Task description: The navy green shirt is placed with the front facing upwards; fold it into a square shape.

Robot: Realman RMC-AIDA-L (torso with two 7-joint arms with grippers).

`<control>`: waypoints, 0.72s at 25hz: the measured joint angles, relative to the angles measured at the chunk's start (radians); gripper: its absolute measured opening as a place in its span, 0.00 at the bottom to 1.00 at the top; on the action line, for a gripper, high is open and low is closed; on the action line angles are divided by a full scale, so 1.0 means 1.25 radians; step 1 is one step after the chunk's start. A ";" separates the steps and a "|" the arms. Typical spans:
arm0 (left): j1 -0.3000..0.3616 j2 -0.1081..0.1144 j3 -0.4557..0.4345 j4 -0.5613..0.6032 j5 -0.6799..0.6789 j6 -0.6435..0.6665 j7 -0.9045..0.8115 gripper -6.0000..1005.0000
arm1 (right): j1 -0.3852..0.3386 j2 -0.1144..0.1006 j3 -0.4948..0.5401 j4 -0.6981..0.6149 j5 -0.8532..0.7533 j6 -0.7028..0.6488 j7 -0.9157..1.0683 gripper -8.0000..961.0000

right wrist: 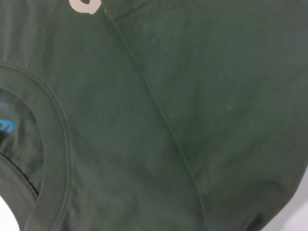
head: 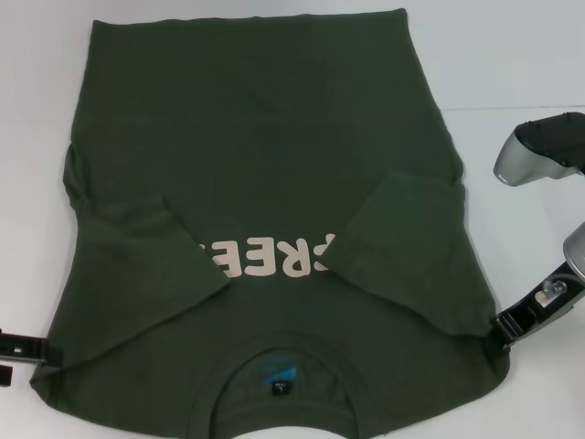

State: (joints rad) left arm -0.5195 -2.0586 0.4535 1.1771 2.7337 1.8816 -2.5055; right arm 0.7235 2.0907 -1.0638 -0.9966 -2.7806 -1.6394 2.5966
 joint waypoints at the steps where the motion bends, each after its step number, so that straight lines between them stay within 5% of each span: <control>1: -0.001 0.000 0.001 -0.007 0.003 -0.008 0.000 0.89 | 0.000 0.000 0.000 0.001 0.001 0.000 -0.001 0.05; 18: -0.014 0.006 0.015 -0.103 0.031 -0.105 0.005 0.88 | -0.003 0.000 0.002 0.004 0.003 -0.002 -0.008 0.05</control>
State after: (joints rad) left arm -0.5366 -2.0510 0.4725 1.0479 2.7726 1.7508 -2.4993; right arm 0.7193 2.0908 -1.0619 -0.9914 -2.7774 -1.6414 2.5863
